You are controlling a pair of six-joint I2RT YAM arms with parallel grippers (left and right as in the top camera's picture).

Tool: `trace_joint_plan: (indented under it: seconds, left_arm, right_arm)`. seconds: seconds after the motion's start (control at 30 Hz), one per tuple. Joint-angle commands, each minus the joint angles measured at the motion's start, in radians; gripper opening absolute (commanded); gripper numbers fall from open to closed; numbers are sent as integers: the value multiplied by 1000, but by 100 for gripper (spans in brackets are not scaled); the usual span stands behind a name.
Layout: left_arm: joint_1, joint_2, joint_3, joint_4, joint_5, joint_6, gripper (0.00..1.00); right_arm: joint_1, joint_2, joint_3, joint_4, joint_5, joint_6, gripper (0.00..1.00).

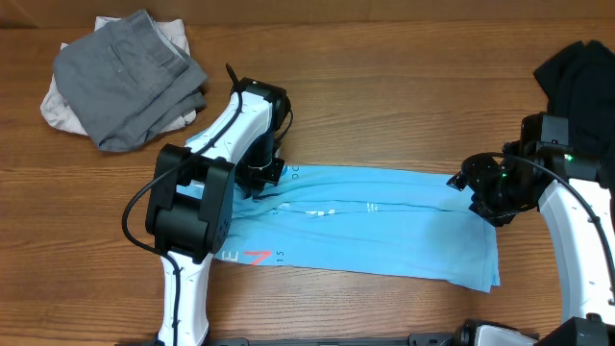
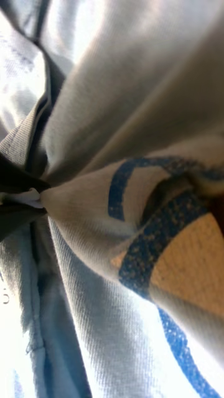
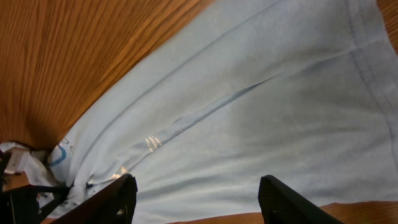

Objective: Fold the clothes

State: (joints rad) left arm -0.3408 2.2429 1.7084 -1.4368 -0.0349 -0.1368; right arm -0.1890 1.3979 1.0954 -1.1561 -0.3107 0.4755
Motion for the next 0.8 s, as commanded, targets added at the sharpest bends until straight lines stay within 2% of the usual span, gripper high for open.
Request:
trace_joint_plan:
  seconds: [0.0,0.13,0.23,0.3,0.6,0.7,0.73,0.77]
  left_arm:
    - [-7,-55,32,-40,-53,-96,4]
    - [-7,-101,32,-98,-54,-115,6]
    - [-7,-119,32,-131,-53,-126,18]
    - [-7,-119,32,-155,-53,-126,20]
    - [-8,-119,23,-254,-28,-144,17]
    - [-8,-119,5,-254,22,-109,22]
    - [-8,-119,-2,-254,53,-84,22]
    - [-9,-119,-8,-254,81,-60,18]
  right_arm:
    - [5,-18,-2,-1,-5,16,67]
    - [5,-18,-2,-9,-5,26,63]
    - [5,-18,-2,-13,-5,28,63]
    - [5,-18,-2,-21,-5,29,63]
    - [5,-18,-2,-52,3,28,63]
    - [5,-18,-2,-53,4,21,64]
    - [5,-18,-2,-53,5,21,64]
    - [5,-18,-2,-53,6,21,64]
